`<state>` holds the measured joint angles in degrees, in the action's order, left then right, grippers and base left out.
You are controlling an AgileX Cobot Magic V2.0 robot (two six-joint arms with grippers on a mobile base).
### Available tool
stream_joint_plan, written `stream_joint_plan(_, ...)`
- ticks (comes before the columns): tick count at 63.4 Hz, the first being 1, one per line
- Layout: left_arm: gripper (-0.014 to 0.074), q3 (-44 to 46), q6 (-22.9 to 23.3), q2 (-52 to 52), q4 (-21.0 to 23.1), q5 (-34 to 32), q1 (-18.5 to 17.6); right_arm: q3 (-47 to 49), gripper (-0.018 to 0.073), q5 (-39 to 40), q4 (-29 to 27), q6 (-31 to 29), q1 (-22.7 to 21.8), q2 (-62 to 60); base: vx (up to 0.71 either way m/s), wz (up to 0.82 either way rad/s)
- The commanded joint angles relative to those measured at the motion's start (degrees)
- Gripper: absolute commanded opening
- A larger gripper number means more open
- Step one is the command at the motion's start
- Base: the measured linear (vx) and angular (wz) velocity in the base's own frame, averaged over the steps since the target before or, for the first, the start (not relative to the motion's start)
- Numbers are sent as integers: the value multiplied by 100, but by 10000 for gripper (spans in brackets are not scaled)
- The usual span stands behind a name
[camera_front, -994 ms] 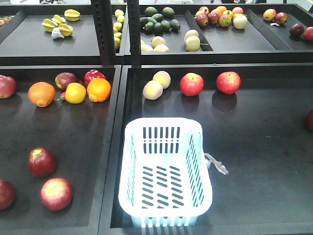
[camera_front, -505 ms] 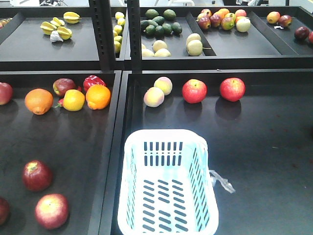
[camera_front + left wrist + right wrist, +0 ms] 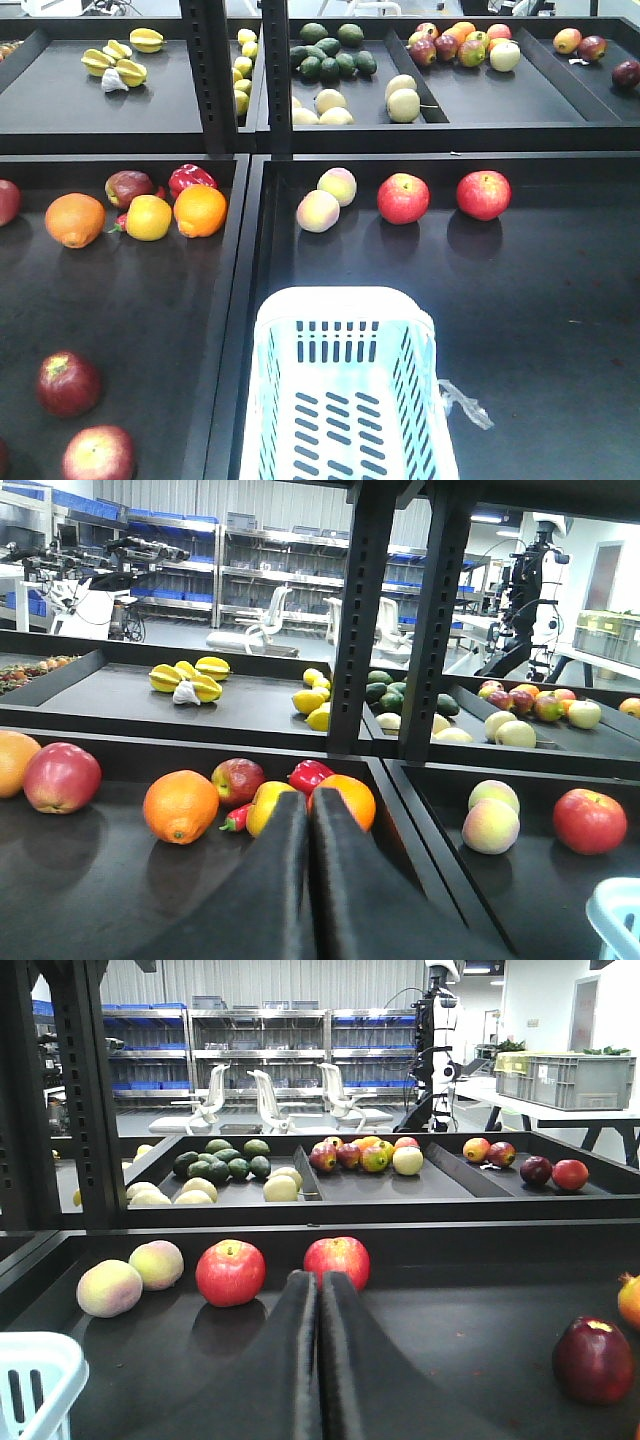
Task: Pick three apples into basket with both arms
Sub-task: 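Position the base in front of the light blue basket on the table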
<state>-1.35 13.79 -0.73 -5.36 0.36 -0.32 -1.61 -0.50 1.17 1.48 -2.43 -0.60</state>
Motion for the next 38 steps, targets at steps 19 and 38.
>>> stream_joint_plan(19, -6, -103, 30, -84, 44, -400, -27, -88, -9, 425, 27, -32, -29, -60, 5, -2)
stream_joint_plan(38, -6, -103, 30, -84, 44, -400, -27, -88, -9, 425, 27, -32, -29, -60, 3, -2)
